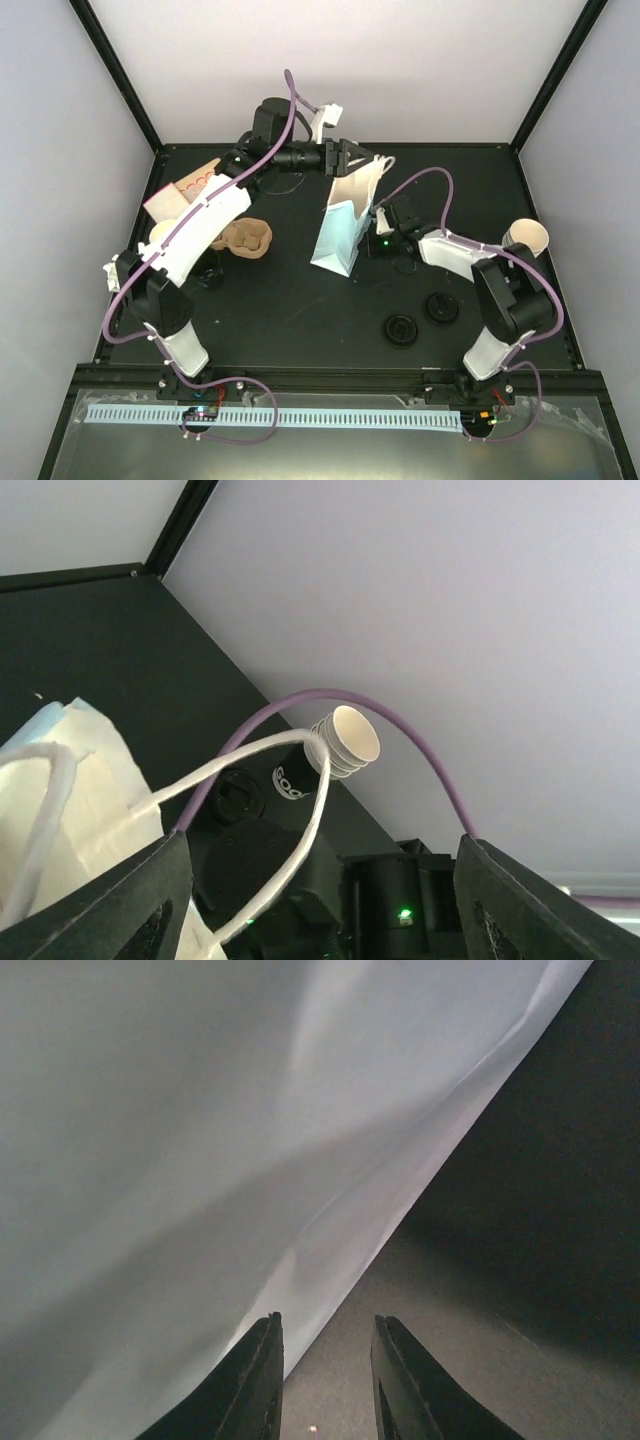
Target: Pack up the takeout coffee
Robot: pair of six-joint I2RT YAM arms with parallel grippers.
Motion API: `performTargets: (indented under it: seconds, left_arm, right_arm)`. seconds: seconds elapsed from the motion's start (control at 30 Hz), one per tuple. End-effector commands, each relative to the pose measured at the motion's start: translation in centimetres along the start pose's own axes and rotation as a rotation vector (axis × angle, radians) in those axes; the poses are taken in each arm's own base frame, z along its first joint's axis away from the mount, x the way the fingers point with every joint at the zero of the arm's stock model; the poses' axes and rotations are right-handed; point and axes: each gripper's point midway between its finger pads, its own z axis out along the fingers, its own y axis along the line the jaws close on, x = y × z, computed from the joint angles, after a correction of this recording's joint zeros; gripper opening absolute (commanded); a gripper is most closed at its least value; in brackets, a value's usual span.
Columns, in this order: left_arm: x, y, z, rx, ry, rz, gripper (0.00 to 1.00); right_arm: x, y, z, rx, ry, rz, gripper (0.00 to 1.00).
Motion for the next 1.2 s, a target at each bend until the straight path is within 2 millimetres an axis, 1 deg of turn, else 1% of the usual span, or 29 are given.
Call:
performTargets:
  seconds: [0.0, 0.07, 0.2, 0.27, 0.33, 0.4, 0.47, 0.5, 0.6, 0.63, 0.67, 0.7, 0.73, 0.77, 0.8, 0.87, 0.9, 0.97, 1.07, 1.13, 1.17]
  left_arm:
    - [-1.3, -3.4, -3.4, -0.037, -0.05, 0.121, 0.76]
    - [-0.9, -3.1, -4.4, -0.095, -0.044, 0.138, 0.79]
    - [1.0, -1.6, -6.8, -0.243, -0.023, 0.17, 0.82]
    - [2.3, -0.4, -8.1, -0.322, -0.018, 0.178, 0.84]
    - [3.1, 0.7, -9.6, -0.404, -0.032, 0.193, 0.87]
    - [3.8, 1.7, -11.4, -0.497, -0.052, 0.196, 0.93]
    - [4.4, 2.6, -13.3, -0.588, -0.072, 0.199, 0.96]
    - [4.6, 2.8, -14.5, -0.628, -0.089, 0.205, 0.98]
    - [5.7, 4.0, -17.0, -0.725, -0.12, 0.19, 0.99]
    - [6.3, 4.5, -17.7, -0.743, -0.123, 0.161, 0.99]
    - [7.0, 5.2, -18.0, -0.747, -0.114, 0.136, 0.99]
    - [7.7, 6.1, -18.3, -0.751, -0.1, 0.105, 0.99]
    - [8.5, 7.0, -18.5, -0.758, -0.082, 0.072, 0.99]
    - [9.2, 7.9, -18.6, -0.765, -0.065, 0.045, 0.99]
    - [10.0, 8.9, -18.7, -0.776, -0.046, 0.02, 0.99]
    - [11.5, 10.6, -18.6, -0.796, -0.01, -0.013, 0.99]
    - [12.2, 11.4, -18.4, -0.803, 0.011, -0.011, 0.99]
    - [13.6, 13.1, -17.8, -0.826, 0.056, -0.021, 0.97]
    - [14.7, 15.3, -17.3, -0.879, 0.103, -0.059, 0.93]
    - [15.3, 17.1, -17.4, -0.951, 0.124, -0.094, 0.9]
    - [15.9, 18.6, -17.1, -0.985, 0.149, -0.115, 0.89]
  right_arm:
    - [-1.5, 0.2, -2.7, 0.042, -0.104, -0.028, 0.26]
    - [-1.7, 0.2, -3.5, 0.058, -0.118, -0.034, 0.27]
    - [-1.8, 0.0, -5.1, 0.09, -0.151, -0.041, 0.27]
    - [-2.0, -0.2, -6.1, 0.11, -0.178, -0.042, 0.27]
    - [-2.0, -0.5, -6.9, 0.132, -0.204, -0.04, 0.28]
    - [-1.9, -1.0, -7.8, 0.159, -0.229, -0.037, 0.3]
    - [-1.7, -1.4, -8.4, 0.183, -0.245, -0.031, 0.33]
    - [-1.6, -1.6, -8.7, 0.198, -0.25, -0.028, 0.35]
    - [-1.2, -2.1, -9.4, 0.222, -0.264, -0.017, 0.38]
    - [-1.2, -2.1, -9.7, 0.221, -0.277, -0.017, 0.42]
    - [-1.1, -2.1, -10.0, 0.216, -0.289, -0.018, 0.52]
    - [-0.9, -2.1, -10.2, 0.212, -0.301, -0.017, 0.66]
    - [-0.9, -2.0, -10.5, 0.205, -0.322, -0.016, 0.76]
    - [-0.9, -1.9, -11.0, 0.198, -0.348, -0.011, 0.81]
    - [-0.8, -2.0, -11.2, 0.196, -0.361, -0.008, 0.89]
    - [-0.7, -1.7, -11.5, 0.167, -0.388, -0.013, 0.98]
    - [-0.8, -1.4, -11.5, 0.148, -0.407, -0.021, 1.0]
    - [-0.8, -1.6, -11.3, 0.148, -0.421, -0.002, 1.0]
    - [-0.8, -2.5, -11.1, 0.187, -0.42, 0.028, 1.0]
    - [-0.8, -2.9, -10.9, 0.203, -0.434, 0.029, 1.0]
    - [-0.7, -3.1, -10.9, 0.205, -0.447, 0.029, 1.0]
